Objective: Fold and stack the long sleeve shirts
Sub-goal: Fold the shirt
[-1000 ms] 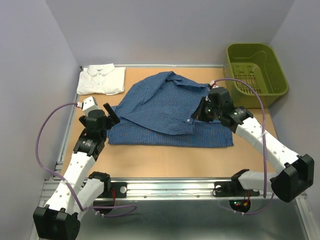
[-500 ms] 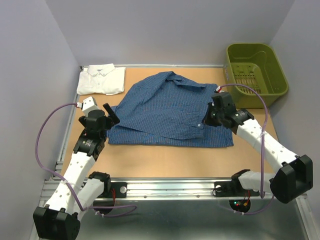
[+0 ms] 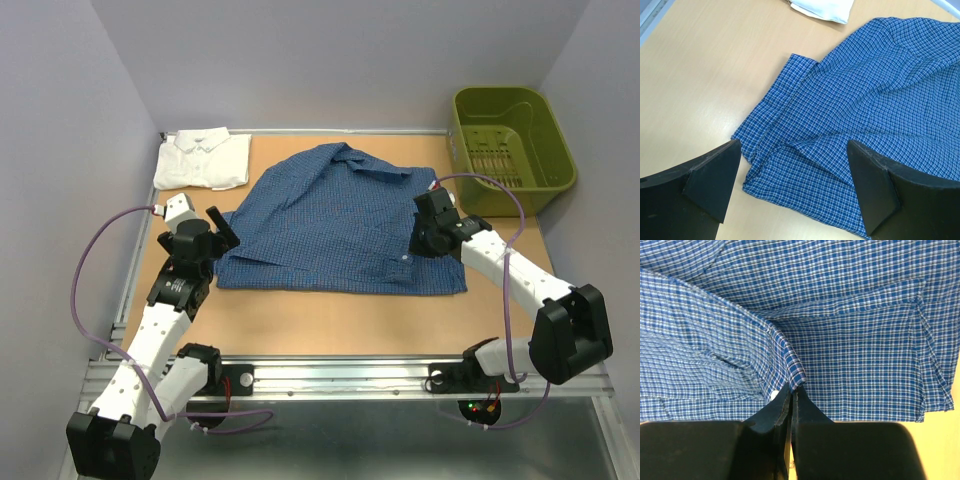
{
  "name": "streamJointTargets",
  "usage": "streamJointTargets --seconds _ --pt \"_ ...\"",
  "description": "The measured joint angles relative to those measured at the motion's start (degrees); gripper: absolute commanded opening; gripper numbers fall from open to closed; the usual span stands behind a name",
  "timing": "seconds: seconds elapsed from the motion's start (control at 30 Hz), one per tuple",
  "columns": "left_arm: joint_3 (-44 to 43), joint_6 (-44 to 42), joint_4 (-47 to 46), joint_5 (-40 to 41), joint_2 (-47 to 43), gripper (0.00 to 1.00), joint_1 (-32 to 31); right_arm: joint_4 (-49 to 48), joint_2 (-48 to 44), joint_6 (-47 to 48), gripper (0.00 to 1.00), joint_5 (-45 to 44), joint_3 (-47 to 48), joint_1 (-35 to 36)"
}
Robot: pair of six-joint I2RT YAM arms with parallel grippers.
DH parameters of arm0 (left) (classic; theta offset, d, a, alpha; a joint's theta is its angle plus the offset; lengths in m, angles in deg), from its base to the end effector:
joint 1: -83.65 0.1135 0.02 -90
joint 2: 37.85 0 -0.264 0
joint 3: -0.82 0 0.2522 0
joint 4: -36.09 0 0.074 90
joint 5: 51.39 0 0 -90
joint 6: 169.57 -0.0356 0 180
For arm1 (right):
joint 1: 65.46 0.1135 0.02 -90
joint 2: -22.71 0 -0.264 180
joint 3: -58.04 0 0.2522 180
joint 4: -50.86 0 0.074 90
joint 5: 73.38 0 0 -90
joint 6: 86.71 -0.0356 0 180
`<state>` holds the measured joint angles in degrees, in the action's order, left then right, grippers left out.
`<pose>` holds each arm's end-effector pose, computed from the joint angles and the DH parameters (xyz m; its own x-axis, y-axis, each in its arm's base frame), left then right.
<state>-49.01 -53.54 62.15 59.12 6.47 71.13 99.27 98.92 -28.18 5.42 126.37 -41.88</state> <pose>0.1810 -0.0274 0.2845 -0.2565 -0.3641 -0.8954 -0.2557 0.9189 -0.3004 0.2478 0.1006 0.2447 -0.8035 0.2080 -0.5577 0.1476 0.9773 0.1519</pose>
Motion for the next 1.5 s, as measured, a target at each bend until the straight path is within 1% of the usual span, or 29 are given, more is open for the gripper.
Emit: streamJointTargets --seconds 0.43,0.53,0.57,0.67,0.7,0.77,0.8,0.9,1.03,1.13,1.2,1.23,1.27,1.33,1.37,1.5 --pt "0.0 0.0 0.15 -0.07 1.05 0.98 0.0 3.1 1.36 -0.72 0.01 -5.88 -0.2 -0.74" --pt "0.0 0.0 0.15 -0.13 1.07 0.99 0.0 3.98 1.55 -0.92 0.08 -6.45 -0.2 -0.74" --pt "0.0 0.0 0.13 -0.17 1.16 0.98 0.0 4.22 1.55 -0.96 0.1 -6.49 -0.2 -0.74" --pt "0.0 -0.02 0.13 -0.55 1.73 0.98 0.0 4.68 2.12 -1.25 0.29 -6.49 -0.2 -0.74" --pt "0.0 -0.04 0.13 -0.74 2.12 0.98 0.0 4.92 2.45 -1.49 0.42 -6.58 -0.2 -0.76" --pt "0.0 -0.07 0.13 -1.09 2.56 0.98 0.0 5.35 2.95 -1.6 0.54 -6.91 -0.2 -0.76" --pt "0.0 -0.09 0.13 -1.29 2.78 0.98 0.0 5.49 3.04 -1.7 0.57 -7.1 -0.2 -0.76" --pt "0.0 -0.09 0.11 -3.08 3.58 0.97 0.0 5.84 2.99 -1.51 0.6 -7.45 -0.07 -0.76" --pt "-0.15 0.7 -0.09 -7.37 5.9 0.91 -0.07 4.94 2.75 -0.83 0.6 -5.68 0.98 -0.76" --pt "-0.83 2.45 -0.35 -10.6 8.98 0.79 -1.55 0.96 1.77 -0.33 0.59 -1.66 1.03 -0.76" --pt "-1.38 3.82 -0.96 -12.41 11.1 0.67 -2.97 -1.64 1.62 -0.33 0.57 0.81 1.03 -0.76" --pt "-1.75 4.85 -1.75 -13.44 12.48 0.65 -3.58 -3.3 1.77 -0.52 0.56 2.32 1.03 -0.76" --pt "-2.08 5.68 -2.54 -14.43 13.75 0.57 -4.02 -4.87 2.08 -0.74 0.55 3.54 1.03 -0.76" --pt "-2.86 7.41 -4.52 -16.11 16.98 0.53 -4.74 -7.67 3.39 -1.25 0.53 5.09 0.98 -0.76" --pt "-3.08 8.31 -5.44 -16.65 18.25 0.46 -4.79 -8.76 4.04 -1.38 0.52 5.68 0.96 -0.76" --pt "-4.22 11.69 -9.14 -17.29 26.05 0.36 -4.76 -12.55 7.72 -1.77 0.5 6.91 0.7 -1.33"
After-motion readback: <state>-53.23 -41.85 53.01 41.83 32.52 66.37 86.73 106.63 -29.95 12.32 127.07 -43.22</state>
